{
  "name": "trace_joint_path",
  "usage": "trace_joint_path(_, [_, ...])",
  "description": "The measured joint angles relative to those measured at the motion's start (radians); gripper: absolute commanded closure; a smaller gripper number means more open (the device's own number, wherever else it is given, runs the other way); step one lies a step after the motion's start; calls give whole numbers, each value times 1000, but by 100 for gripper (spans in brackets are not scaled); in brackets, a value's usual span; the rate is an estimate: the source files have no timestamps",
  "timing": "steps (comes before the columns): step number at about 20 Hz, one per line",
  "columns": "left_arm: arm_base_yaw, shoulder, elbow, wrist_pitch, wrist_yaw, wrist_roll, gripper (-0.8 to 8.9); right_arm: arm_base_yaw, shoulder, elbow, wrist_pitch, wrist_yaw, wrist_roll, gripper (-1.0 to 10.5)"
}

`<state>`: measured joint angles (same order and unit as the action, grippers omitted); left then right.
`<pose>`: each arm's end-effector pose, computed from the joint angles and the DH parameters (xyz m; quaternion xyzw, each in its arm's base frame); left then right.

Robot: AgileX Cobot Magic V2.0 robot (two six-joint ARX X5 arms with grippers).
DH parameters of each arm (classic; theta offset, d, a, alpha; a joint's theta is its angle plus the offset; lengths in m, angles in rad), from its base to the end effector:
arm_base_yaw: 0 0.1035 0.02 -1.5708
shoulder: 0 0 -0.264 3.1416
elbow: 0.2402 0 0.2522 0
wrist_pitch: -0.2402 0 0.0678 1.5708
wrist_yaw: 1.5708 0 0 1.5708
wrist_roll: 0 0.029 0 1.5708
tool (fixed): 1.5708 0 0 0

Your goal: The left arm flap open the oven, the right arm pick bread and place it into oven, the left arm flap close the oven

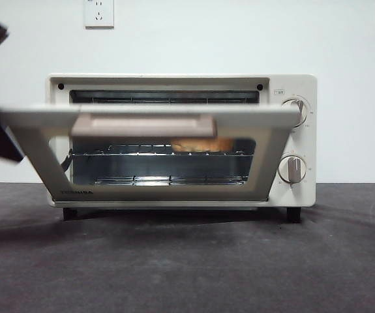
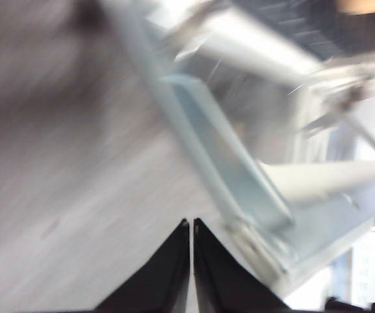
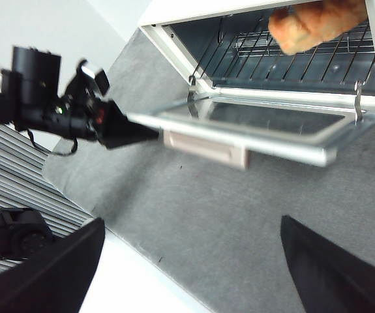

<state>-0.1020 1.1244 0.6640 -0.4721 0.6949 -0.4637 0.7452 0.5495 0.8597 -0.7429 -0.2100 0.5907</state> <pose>0.2028 -0.0394 0.2142 -0.3170 0.4981 -0.2385 0.7711 0.0673 0.0703 0.3330 0.1982 0.3287 0.3692 0.8464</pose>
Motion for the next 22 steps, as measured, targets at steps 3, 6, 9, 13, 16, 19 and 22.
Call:
trace_joint_path(3, [-8, 0, 35, 45, 17, -22, 800, 0, 0, 0, 0, 0, -11, 518])
trace_joint_path(6, [-7, -1, 57, 106, 17, -55, 800, 0, 0, 0, 0, 0, -15, 518])
trace_joint_path(9, [-7, -1, 68, 185, 17, -92, 798, 0, 0, 0, 0, 0, -18, 518])
trace_joint_path(13, [-7, -2, 68, 325, 2, -154, 798, 0, 0, 0, 0, 0, -18, 518])
trace_joint_path(16, [-7, -2, 68, 408, -45, -194, 798, 0, 0, 0, 0, 0, -18, 518])
trace_joint_path(19, [-7, -2, 68, 429, -62, -208, 798, 0, 0, 0, 0, 0, -18, 518])
trace_joint_path(22, [-7, -3, 68, 431, 36, -208, 798, 0, 0, 0, -1, 0, -19, 743])
